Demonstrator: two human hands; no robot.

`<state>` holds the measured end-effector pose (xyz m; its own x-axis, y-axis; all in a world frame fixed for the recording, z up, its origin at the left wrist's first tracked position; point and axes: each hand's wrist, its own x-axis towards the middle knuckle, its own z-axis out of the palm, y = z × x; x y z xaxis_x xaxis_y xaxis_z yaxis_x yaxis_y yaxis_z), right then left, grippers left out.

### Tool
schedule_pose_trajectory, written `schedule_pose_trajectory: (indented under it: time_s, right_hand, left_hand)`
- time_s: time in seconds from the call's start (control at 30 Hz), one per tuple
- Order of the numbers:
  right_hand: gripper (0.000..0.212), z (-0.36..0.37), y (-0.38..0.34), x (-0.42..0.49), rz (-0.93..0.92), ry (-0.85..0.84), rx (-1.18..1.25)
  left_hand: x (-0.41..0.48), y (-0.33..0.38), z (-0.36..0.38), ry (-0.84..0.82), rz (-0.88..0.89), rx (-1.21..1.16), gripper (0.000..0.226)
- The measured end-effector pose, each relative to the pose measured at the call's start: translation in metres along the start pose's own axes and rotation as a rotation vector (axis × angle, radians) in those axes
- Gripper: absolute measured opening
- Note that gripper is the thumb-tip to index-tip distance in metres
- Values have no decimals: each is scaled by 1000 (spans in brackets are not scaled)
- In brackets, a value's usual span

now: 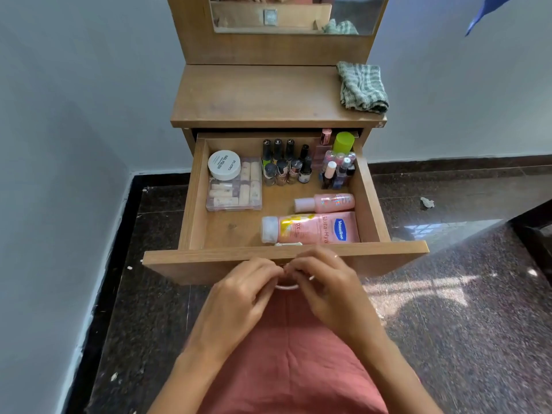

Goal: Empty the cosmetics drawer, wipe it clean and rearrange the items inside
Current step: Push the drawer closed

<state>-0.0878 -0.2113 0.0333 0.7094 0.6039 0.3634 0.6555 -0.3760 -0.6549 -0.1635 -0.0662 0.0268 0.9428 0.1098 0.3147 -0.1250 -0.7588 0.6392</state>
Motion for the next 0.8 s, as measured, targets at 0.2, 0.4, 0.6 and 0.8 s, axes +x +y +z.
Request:
schedule_pose_trajectory:
  time_s: [0.2,0.4,0.6,0.8]
  right_hand:
    - [21,21,21,-25,9,-103,-298]
    - [27,31,28,-29,3,-93,-525]
    - [21,41,26,-32,50,-29,-564]
    - [22,48,23,-33,157,-39,-549]
  left_hand:
    - [-19,-25,33,-59,-56,177,28]
    - [-21,-24,46,59,-2,336,21]
    - [-21,-17,50,156,-66,373,17]
    - [-19,-17,52,168,-127,351,21]
